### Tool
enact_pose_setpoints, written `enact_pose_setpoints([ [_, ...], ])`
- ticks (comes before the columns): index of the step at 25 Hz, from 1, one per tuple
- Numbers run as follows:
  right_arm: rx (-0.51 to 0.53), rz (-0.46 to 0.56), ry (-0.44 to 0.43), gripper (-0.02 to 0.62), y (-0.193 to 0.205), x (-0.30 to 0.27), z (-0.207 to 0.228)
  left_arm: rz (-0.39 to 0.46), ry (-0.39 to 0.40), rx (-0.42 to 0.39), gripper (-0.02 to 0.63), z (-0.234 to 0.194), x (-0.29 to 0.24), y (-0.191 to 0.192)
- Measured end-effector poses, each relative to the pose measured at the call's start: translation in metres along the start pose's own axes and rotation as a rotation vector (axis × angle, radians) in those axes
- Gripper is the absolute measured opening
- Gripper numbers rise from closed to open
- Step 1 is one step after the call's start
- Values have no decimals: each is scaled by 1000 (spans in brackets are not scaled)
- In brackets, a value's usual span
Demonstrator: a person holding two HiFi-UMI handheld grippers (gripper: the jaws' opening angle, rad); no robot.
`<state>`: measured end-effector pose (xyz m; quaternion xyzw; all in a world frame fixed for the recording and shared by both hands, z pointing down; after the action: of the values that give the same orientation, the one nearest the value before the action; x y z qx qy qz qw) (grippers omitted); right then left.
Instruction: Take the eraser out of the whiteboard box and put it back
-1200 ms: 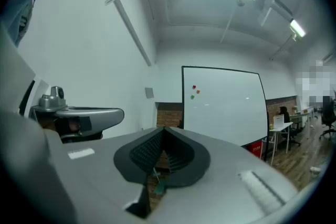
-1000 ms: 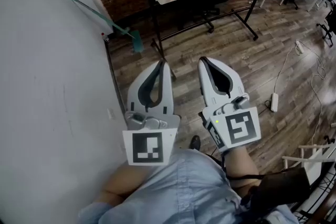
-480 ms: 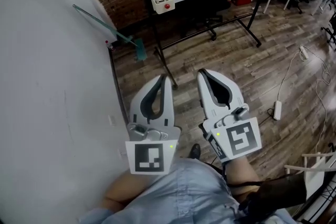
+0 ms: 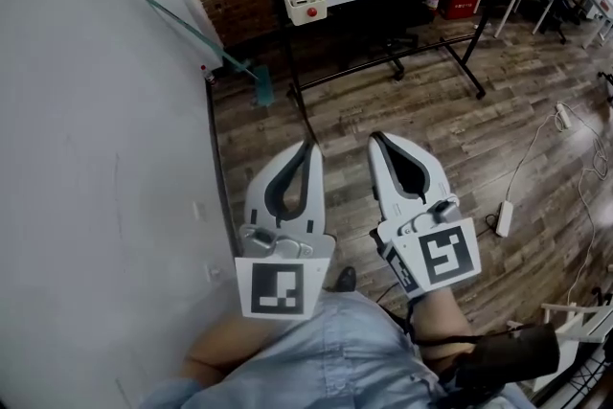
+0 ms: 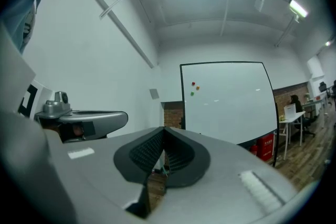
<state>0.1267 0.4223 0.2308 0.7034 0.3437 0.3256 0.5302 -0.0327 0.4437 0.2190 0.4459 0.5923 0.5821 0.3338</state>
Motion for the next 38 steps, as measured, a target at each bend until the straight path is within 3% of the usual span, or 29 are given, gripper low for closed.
enact_pose_setpoints([
  [10, 12, -35, -13, 2, 21, -52, 24, -9, 4, 12, 5, -31, -55, 17],
  [28, 11, -49, -1, 2, 39, -251, 86, 28, 37, 73, 5, -161, -221, 16],
  [38, 39, -72, 8, 2, 45, -298, 105, 5, 51, 106, 5, -193, -265, 27],
])
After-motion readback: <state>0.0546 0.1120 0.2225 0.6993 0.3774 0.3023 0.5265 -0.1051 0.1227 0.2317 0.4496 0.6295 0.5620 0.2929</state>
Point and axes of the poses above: the fingertips, and each gripper's own axes: x backward along the fingers, z to its right, y out of its underside, the point moved 9 cm from there along x, backward along the fingers, and after that the axes turned 13 degrees about x, right-handed, at the moved point
